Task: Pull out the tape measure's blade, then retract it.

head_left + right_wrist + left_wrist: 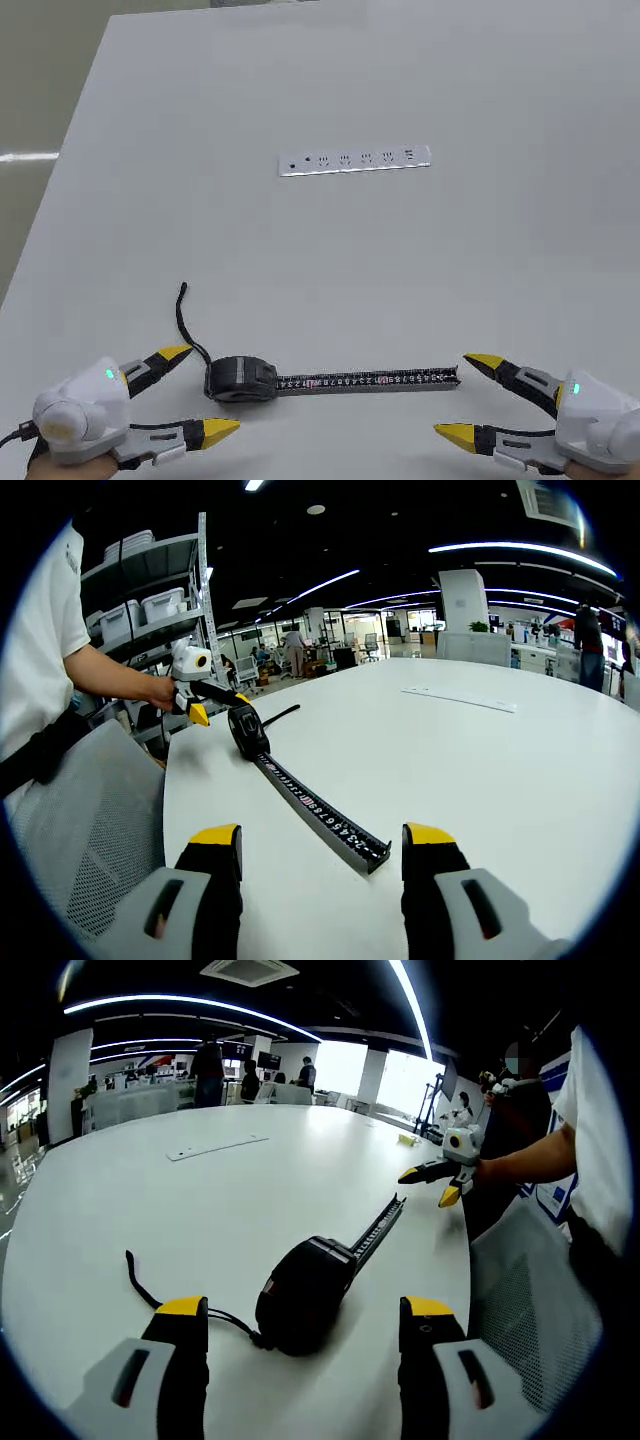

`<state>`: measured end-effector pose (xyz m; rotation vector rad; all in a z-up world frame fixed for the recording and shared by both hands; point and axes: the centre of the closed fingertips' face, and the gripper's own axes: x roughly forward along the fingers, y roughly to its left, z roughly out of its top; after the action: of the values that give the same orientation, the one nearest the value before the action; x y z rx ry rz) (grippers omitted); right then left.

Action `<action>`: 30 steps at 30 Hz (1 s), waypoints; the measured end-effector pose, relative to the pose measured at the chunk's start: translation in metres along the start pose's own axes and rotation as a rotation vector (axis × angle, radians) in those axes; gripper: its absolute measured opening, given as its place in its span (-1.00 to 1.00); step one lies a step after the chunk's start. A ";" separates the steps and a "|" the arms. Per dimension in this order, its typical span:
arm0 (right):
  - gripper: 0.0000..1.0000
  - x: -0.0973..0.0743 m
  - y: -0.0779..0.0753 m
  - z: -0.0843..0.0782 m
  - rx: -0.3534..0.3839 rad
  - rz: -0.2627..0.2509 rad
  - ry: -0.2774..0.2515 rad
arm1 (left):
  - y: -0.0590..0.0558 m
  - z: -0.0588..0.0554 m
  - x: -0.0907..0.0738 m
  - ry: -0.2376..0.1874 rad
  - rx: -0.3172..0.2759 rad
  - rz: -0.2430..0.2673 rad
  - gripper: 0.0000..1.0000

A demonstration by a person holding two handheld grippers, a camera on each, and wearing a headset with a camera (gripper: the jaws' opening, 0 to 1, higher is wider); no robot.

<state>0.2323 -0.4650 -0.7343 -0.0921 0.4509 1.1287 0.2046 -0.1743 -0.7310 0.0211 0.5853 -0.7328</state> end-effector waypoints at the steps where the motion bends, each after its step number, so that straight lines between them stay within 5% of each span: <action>1: 0.30 -0.002 0.001 0.001 0.000 -0.008 -0.008 | -0.001 -0.002 -0.001 0.003 0.001 0.004 0.53; 14: 0.32 -0.014 0.003 0.008 0.012 -0.061 -0.030 | -0.019 -0.007 -0.020 -0.031 -0.028 0.034 0.54; 30: 0.31 -0.028 0.010 0.010 0.045 -0.121 -0.030 | -0.023 -0.017 -0.035 -0.038 -0.050 0.068 0.53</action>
<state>0.2161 -0.4816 -0.7130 -0.0624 0.4380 0.9996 0.1612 -0.1656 -0.7230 -0.0190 0.5634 -0.6512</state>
